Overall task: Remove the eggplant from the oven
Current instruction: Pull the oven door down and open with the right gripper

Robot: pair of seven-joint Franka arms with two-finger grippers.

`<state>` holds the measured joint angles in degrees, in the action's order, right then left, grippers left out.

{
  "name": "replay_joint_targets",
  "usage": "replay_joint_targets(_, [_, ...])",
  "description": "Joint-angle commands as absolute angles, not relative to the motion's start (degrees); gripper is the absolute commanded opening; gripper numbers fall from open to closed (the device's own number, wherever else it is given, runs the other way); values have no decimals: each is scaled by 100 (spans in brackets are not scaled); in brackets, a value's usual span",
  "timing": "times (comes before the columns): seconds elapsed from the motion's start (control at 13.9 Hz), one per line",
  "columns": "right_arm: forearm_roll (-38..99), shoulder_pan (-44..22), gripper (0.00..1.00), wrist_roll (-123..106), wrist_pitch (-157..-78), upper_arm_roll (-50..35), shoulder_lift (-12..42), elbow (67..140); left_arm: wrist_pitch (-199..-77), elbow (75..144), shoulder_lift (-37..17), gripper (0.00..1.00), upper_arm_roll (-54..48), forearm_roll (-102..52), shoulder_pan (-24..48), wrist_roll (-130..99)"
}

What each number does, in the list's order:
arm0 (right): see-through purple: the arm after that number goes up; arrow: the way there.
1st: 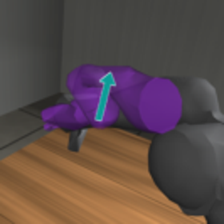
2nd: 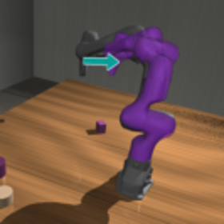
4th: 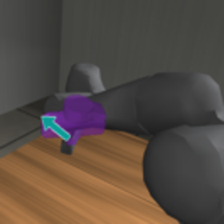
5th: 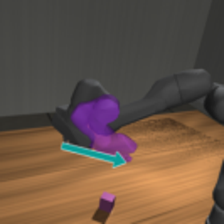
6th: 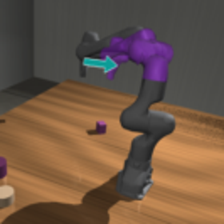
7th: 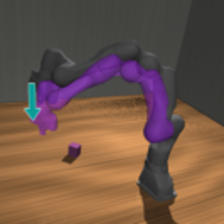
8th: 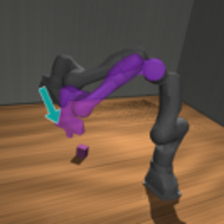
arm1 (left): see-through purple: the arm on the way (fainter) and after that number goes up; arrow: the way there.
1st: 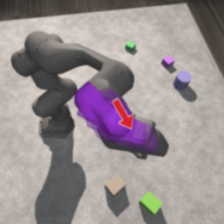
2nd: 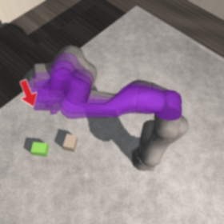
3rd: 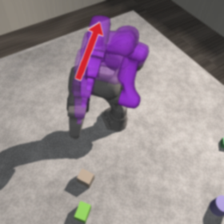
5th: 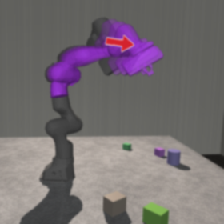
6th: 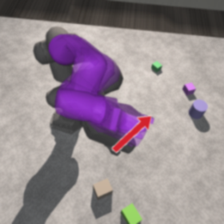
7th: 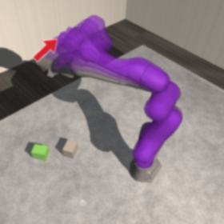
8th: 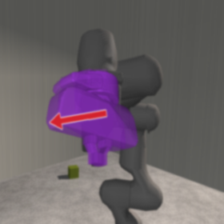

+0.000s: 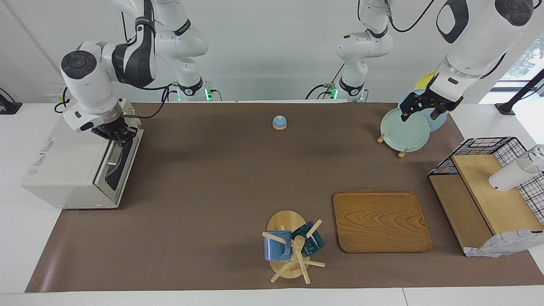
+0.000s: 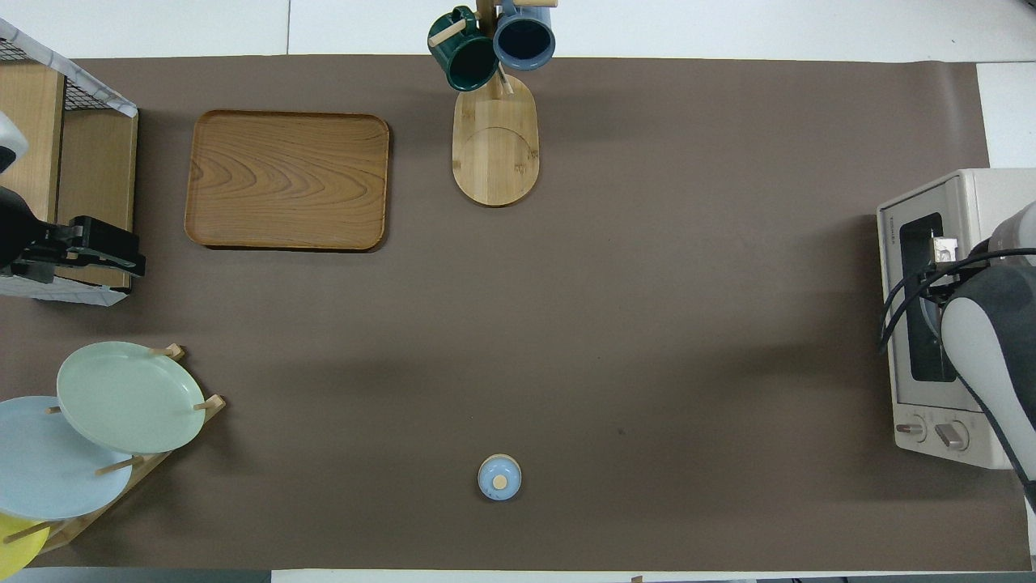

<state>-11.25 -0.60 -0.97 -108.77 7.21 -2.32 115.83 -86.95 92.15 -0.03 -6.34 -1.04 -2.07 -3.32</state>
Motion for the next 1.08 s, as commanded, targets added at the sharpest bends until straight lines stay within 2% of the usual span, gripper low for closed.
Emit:
replay_joint_targets(0.0, [-827,0,0,-220,-11590,703,-238,12198,-8763,9352,132,100,-677,-26,-264,-290])
replay_joint_targets(0.29, [-484,-298,0,-176,-12303,694,52,12384,-8763,9352,132,100,-677,-26,-264,-290])
replay_joint_targets(0.72, [-352,-685,0,149,-12980,694,334,12515,-8754,9352,132,100,-677,-18,-264,-290])
replay_joint_targets(1.01, [-325,-800,0,237,-13306,694,703,12516,-8763,9352,132,100,-677,-18,-264,-290])
